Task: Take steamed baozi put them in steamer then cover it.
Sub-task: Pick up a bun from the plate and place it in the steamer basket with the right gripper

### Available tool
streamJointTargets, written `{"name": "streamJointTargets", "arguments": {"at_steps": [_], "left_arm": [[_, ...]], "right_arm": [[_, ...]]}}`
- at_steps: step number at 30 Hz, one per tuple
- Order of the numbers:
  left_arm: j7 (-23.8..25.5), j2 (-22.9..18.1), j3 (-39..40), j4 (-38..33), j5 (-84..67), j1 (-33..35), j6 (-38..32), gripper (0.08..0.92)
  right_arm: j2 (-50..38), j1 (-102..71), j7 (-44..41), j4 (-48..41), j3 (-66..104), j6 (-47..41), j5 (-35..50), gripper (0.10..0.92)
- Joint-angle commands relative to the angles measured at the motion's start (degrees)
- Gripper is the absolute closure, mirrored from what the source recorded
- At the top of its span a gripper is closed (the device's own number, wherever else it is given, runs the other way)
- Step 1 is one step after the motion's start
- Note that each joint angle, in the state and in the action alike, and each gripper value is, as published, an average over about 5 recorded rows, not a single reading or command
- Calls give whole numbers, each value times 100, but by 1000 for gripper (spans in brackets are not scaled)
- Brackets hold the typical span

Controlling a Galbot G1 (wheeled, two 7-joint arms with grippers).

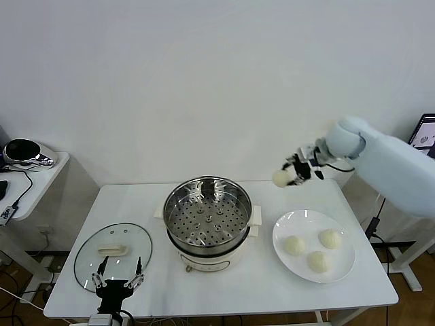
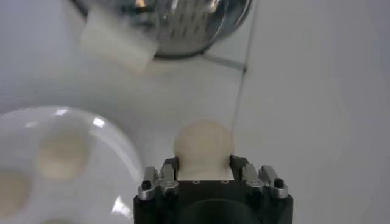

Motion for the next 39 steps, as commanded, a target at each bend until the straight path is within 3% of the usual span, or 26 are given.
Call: {"name": "streamJointTargets", "arguments": {"at_steps": [1, 11, 19, 29, 35, 39], "left_arm": [[-1, 15, -10, -8, -68, 0, -1, 177], [-7, 13, -155, -155, -98, 40, -4, 177], [-10, -17, -234, -187, -103, 61, -6, 177], [-10, -28, -263, -123, -117, -15, -5, 177], [-11, -33, -258, -106, -117, -33, -5, 177], [-12, -35, -251, -94, -118, -37, -6, 177]], "right_arm": [[1385, 807, 304, -232, -921, 802, 567, 479], [2706, 393, 464, -1419, -1328, 2292, -827, 466], [2972, 56, 590, -1916, -1458, 3208, -1760, 462], [3150, -147, 797, -2241, -1443, 3752, -2752, 458], [3156, -247, 930, -2314, -1429, 3891, -2959, 449], [3089, -170, 1021, -2191, -1424, 3894, -2682, 367]]}}
